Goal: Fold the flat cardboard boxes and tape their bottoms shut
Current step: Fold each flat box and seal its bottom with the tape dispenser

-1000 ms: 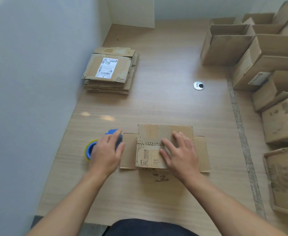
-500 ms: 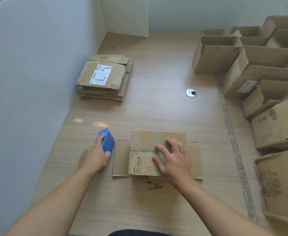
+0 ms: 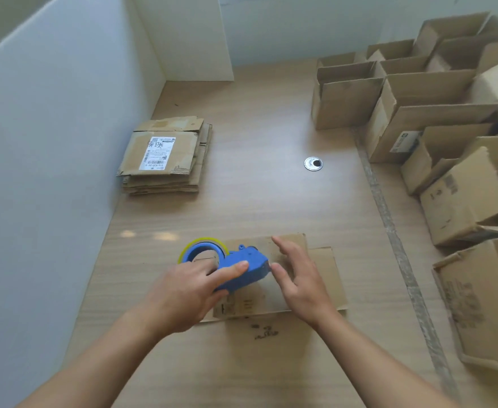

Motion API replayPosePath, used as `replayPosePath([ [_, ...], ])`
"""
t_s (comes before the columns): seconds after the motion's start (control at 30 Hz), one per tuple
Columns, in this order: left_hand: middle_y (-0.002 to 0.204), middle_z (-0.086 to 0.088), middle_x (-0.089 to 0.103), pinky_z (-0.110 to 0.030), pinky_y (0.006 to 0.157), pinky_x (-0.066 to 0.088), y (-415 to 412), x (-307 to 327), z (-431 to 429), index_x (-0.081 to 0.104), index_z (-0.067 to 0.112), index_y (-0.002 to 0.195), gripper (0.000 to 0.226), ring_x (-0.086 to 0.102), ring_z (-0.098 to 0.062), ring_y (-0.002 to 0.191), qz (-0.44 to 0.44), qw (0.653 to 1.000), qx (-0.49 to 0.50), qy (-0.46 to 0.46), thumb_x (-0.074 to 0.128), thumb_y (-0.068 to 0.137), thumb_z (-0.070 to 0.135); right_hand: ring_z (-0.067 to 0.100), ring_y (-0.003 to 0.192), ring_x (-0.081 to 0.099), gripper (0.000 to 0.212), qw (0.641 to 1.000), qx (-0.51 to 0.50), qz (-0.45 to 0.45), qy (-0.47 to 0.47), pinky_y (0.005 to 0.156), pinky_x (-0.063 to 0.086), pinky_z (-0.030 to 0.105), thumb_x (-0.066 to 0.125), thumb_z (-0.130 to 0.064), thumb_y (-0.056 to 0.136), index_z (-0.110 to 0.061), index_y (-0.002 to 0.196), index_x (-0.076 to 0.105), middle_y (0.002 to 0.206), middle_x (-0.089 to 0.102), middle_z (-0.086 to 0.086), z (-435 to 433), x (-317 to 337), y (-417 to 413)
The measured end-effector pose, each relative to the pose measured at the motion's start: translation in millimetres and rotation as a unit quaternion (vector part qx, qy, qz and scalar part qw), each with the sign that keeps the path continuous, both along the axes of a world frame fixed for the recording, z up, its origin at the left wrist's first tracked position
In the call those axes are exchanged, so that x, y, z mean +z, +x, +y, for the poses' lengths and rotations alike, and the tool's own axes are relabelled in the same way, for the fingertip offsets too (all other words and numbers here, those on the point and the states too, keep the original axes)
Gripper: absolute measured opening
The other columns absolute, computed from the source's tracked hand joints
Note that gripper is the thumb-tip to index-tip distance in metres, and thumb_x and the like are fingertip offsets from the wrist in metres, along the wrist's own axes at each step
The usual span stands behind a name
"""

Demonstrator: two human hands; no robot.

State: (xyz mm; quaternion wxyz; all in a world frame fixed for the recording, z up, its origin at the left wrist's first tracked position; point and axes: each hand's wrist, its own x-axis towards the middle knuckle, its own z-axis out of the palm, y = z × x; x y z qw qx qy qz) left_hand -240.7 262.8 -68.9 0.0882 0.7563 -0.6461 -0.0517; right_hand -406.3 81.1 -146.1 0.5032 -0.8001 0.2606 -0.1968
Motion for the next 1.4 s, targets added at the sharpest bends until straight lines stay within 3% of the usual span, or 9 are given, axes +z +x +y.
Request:
replayPosePath([
  [0.13,0.075,0.002,0.049,-0.028,0.043,0.035,3,-8,-7,0.029,0.041,0.145,0.057,0.043,-0.019,0.055,-0.045,0.997,-0.067,-0.018,0.048,0.091,0.035,0.001,0.129,0.049,0.036,0.995,0.020,-0.062,0.078,0.109,0.041,0.032,0.058,-0.023,0.094,-0.035,0.127,0.060,0.132,0.056,-0.023,-13,5,-11],
  [0.3,0.074,0.001,0.047,-0.028,0.044,0.035,1,-9,-11,0.028,0.042,0.145,0.056,0.041,-0.021,0.054,-0.049,0.994,-0.094,-0.015,0.048,0.093,0.035,0.000,0.127,0.050,0.022,0.996,0.033,-0.043,0.071,0.105,0.039,0.021,0.064,-0.032,0.089,-0.039,0.110,0.068,0.131,0.056,-0.018,-14,5,-11],
  [0.4,0.074,0.003,0.046,-0.028,0.044,0.037,2,-7,-12,0.023,0.048,0.148,0.052,0.042,-0.021,0.054,-0.025,0.996,-0.090,-0.012,0.041,0.100,0.041,0.000,0.118,0.055,0.004,0.996,-0.005,-0.042,0.077,0.100,0.045,0.028,0.068,-0.025,0.090,-0.026,0.088,0.071,0.124,0.058,-0.020,-12,2,-9],
  [0.53,0.072,0.005,0.047,-0.027,0.044,0.037,-3,-4,-22,0.025,0.047,0.146,0.042,0.044,-0.020,0.054,-0.010,0.996,-0.091,-0.003,0.024,0.104,0.049,0.001,0.114,0.058,0.006,0.992,-0.047,-0.068,0.098,0.093,0.046,0.025,0.070,-0.016,0.091,-0.018,0.085,0.070,0.119,0.062,-0.019,-12,3,-12],
  [0.9,0.074,0.010,0.048,-0.024,0.048,0.042,-3,-8,-29,0.020,0.052,0.149,0.059,0.045,-0.012,0.060,0.049,0.994,-0.092,0.019,0.043,0.095,0.048,0.002,0.108,0.062,0.011,0.980,-0.096,-0.085,0.152,0.088,0.047,0.022,0.072,-0.020,0.089,-0.021,0.079,0.072,0.107,0.067,-0.022,-12,2,-10],
  [1.03,0.104,0.009,0.065,-0.028,0.068,0.050,-8,-8,-35,0.013,0.066,0.140,0.058,0.059,-0.013,0.083,0.095,0.994,-0.042,0.042,0.037,0.088,0.057,0.003,0.110,0.062,0.017,0.966,-0.145,-0.117,0.178,0.091,0.050,0.024,0.069,-0.011,0.089,-0.018,0.073,0.069,0.109,0.069,-0.017,-9,0,-10],
  [1.13,0.123,0.010,0.060,-0.033,0.084,0.049,-9,-10,-40,-0.004,0.076,0.132,0.057,0.060,-0.018,0.102,0.103,0.991,-0.033,0.083,0.021,0.081,0.067,0.006,0.103,0.065,0.023,0.942,-0.242,-0.125,0.195,0.086,0.050,0.021,0.068,-0.007,0.090,-0.016,0.069,0.067,0.106,0.068,-0.012,-7,-1,-17],
  [1.23,0.115,0.009,0.060,-0.035,0.083,0.048,-11,-16,-39,-0.014,0.083,0.122,0.054,0.060,-0.019,0.099,0.086,0.988,-0.046,0.117,0.017,0.080,0.068,0.020,0.094,0.069,0.031,0.881,-0.353,-0.163,0.270,0.084,0.055,0.032,0.066,-0.008,0.093,-0.019,0.064,0.066,0.106,0.065,-0.002,-20,-8,-43],
  [1.4,0.096,0.007,0.056,-0.039,0.074,0.050,-14,-21,-40,-0.015,0.082,0.123,0.054,0.056,-0.018,0.083,0.070,0.990,-0.060,0.107,0.017,0.083,0.065,0.021,0.085,0.071,0.021,0.822,-0.374,-0.153,0.401,0.075,0.061,0.032,0.059,-0.007,0.097,-0.007,0.076,0.057,0.091,0.064,0.013,-31,-7,-60],
])
